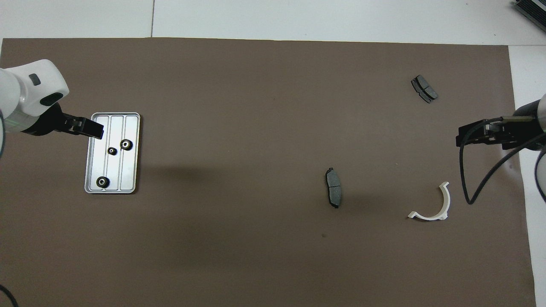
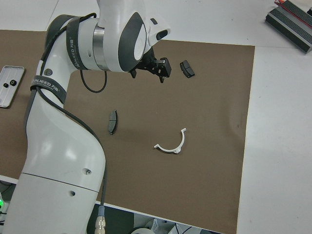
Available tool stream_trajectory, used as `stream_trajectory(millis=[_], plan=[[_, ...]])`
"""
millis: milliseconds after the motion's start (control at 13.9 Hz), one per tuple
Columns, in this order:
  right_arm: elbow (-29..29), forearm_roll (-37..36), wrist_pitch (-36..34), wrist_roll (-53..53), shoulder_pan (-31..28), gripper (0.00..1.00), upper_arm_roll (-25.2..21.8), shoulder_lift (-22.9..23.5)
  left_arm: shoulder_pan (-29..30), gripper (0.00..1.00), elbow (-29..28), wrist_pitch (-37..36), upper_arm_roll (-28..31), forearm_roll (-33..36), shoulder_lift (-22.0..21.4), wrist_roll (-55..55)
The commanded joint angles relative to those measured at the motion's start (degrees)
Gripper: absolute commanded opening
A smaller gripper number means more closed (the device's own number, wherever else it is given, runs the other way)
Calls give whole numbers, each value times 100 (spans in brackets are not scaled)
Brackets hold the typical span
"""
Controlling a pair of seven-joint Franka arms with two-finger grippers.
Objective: Pick bearing gear from pile to tray
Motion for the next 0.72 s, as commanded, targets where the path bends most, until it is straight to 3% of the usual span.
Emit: stream_trajectory(millis=[0,288,648], plan=[[-31,49,7,-101,-64,100,37,-56,-67,100,-255,-444,69,-23,-760,-618],[-31,40,15,-119,-64,100,46,-56,-85,100,-255,-841,78,-15,-972,-837],[-14,31,24,-110,-46,100,37,-38,-32,100,-272,-604,69,-15,-972,-954]])
